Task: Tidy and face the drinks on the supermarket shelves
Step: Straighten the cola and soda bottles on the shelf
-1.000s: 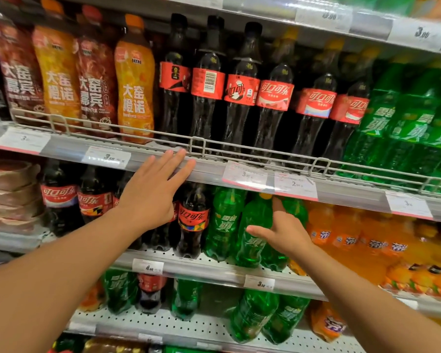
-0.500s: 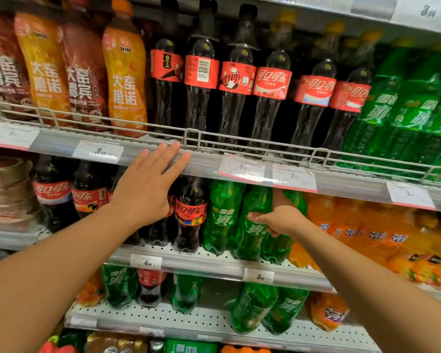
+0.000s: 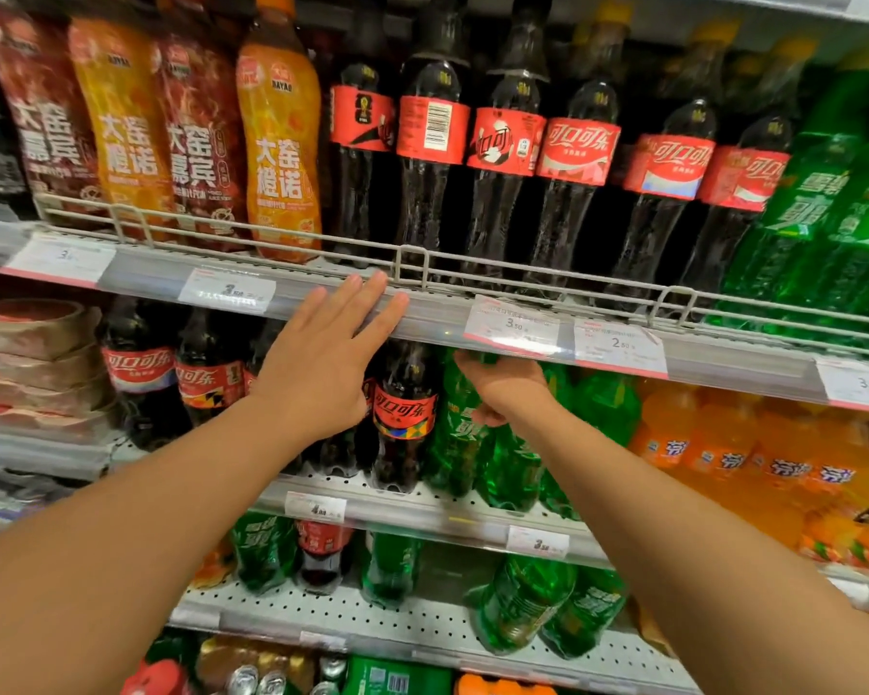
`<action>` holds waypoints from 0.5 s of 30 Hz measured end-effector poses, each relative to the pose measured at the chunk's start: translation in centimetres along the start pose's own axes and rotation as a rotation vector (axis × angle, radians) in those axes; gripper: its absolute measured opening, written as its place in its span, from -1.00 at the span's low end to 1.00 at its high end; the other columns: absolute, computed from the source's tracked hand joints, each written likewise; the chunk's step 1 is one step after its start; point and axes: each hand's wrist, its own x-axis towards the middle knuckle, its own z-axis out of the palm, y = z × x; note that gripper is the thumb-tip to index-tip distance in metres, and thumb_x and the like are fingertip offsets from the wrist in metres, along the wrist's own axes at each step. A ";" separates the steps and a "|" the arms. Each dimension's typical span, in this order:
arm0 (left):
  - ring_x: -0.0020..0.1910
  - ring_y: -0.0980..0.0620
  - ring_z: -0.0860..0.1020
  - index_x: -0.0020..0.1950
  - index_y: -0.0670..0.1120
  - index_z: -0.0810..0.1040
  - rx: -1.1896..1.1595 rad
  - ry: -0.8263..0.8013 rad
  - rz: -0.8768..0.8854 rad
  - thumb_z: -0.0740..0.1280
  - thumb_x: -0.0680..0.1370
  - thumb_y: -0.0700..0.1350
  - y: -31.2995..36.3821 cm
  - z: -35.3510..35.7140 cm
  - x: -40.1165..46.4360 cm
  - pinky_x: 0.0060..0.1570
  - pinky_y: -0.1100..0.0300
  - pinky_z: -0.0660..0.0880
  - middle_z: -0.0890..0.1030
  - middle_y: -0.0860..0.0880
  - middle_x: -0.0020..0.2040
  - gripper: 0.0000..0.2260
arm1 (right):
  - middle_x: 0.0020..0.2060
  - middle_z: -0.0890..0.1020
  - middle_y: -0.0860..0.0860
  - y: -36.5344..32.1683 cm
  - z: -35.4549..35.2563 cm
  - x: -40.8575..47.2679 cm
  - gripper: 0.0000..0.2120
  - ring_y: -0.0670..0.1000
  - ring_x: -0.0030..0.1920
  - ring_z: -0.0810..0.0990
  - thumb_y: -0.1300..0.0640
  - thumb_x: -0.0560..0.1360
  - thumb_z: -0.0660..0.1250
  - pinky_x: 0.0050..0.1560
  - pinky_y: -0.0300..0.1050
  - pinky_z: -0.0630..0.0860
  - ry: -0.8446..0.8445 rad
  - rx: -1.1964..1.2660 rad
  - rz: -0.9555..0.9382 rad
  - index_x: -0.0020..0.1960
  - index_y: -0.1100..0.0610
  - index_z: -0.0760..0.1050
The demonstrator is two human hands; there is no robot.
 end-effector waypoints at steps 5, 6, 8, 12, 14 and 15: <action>0.55 -0.11 -0.06 0.58 0.02 -0.09 -0.005 0.027 0.000 0.37 0.34 -0.18 -0.1 0.3 0.1 0.49 -0.05 -0.13 -0.07 -0.09 0.59 -0.07 | -0.24 0.56 -0.10 -0.3 0.2 0.9 -0.74 -0.01 -0.40 0.60 -0.09 0.64 0.08 -0.33 -0.28 0.52 0.074 -0.336 -0.229 0.25 -0.02 0.37; 0.55 -0.11 -0.06 0.58 0.02 -0.09 -0.001 0.029 0.001 0.37 0.33 -0.18 -0.1 0.4 0.1 0.49 -0.06 -0.12 -0.08 -0.10 0.59 -0.07 | -0.17 0.58 -0.05 -0.1 0.0 1.0 -0.69 0.05 -0.30 0.62 -0.10 0.65 0.07 -0.24 -0.21 0.52 0.091 -0.363 -0.265 0.29 0.01 0.38; 0.55 -0.12 -0.04 0.58 0.02 -0.07 0.001 0.034 0.010 0.37 0.33 -0.18 -0.1 0.3 0.0 0.49 -0.06 -0.11 -0.07 -0.10 0.59 -0.07 | -0.19 0.58 0.01 0.0 -0.2 0.6 -0.66 0.14 -0.29 0.63 -0.13 0.64 0.06 -0.25 -0.12 0.53 0.122 -0.332 -0.261 0.30 0.02 0.36; 0.55 -0.10 -0.04 0.58 0.03 -0.08 -0.003 0.041 0.005 0.36 0.32 -0.18 -0.1 0.4 0.1 0.48 -0.04 -0.15 -0.08 -0.09 0.59 -0.07 | -0.36 0.53 0.00 -0.2 -0.4 -0.1 -0.65 0.07 -0.50 0.57 -0.16 0.63 0.05 -0.44 -0.19 0.51 0.109 -0.303 -0.205 0.27 0.04 0.34; 0.55 -0.10 -0.04 0.58 0.03 -0.07 0.005 0.043 0.001 0.37 0.31 -0.18 -0.2 0.5 0.1 0.49 -0.04 -0.14 -0.08 -0.08 0.59 -0.06 | -0.37 0.55 0.06 -0.2 -0.6 -0.9 -0.60 0.03 -0.54 0.58 -0.16 0.62 0.09 -0.40 -0.20 0.54 0.066 -0.238 -0.194 0.28 0.11 0.32; 0.55 -0.11 -0.02 0.58 0.02 -0.05 0.006 0.049 0.003 0.38 0.30 -0.18 -0.2 0.5 0.1 0.49 -0.05 -0.11 -0.07 -0.09 0.59 -0.06 | -0.32 0.58 0.11 0.4 -0.9 -1.5 -0.56 0.03 -0.50 0.61 -0.18 0.61 0.12 -0.32 -0.16 0.58 0.052 -0.204 -0.220 0.29 0.14 0.32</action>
